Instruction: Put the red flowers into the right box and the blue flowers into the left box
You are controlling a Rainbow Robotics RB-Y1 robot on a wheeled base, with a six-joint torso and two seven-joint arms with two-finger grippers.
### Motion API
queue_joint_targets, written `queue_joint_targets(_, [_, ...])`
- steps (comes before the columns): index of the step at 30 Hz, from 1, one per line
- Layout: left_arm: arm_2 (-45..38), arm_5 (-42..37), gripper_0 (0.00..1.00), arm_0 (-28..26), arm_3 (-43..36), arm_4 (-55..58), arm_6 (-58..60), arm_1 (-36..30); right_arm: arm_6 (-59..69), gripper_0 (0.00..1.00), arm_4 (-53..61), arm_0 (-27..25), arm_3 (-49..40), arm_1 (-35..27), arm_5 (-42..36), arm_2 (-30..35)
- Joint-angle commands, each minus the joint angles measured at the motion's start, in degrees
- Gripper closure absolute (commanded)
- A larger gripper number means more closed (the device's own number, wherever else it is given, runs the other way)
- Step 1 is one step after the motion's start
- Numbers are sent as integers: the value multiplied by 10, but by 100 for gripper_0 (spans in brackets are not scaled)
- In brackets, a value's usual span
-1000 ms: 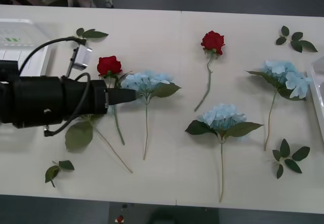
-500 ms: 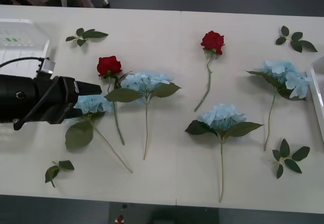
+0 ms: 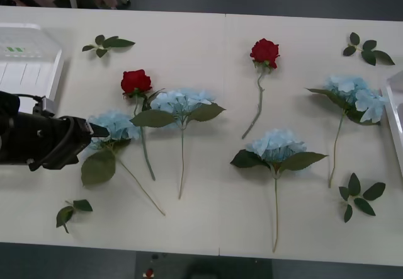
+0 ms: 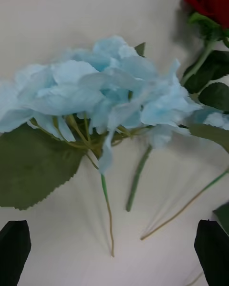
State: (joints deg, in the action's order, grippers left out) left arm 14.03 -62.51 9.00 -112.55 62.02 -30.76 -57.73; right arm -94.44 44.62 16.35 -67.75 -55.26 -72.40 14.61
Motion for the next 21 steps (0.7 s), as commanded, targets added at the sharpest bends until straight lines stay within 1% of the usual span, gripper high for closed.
queue_joint_targets(1, [12,-2,0,31,30,-15,17,2,-14,0,37,13,-59,-7,-23,2])
queue_joint_targets(5, [12,-2,0,40,59,-22,18,23,36,0,63,36,-99,20,-96,17])
queue_joint_targets(7, [13,-2,0,46,76,-26,17,38,67,0,65,52,-121,41,-138,29])
queue_joint_targets(12, [18,-2,0,73,122,-60,12,81,160,0,57,77,-171,101,-208,42])
queue_joint_targets(13, [23,-2,0,77,127,-67,12,85,170,0,56,79,-178,108,-211,42])
queue_joint_targets(18, [83,-2,0,131,173,-113,10,105,244,0,31,81,-229,174,-222,42])
queue_joint_targets(21, [105,-2,0,149,185,-130,8,113,271,0,7,80,-244,205,-224,41])
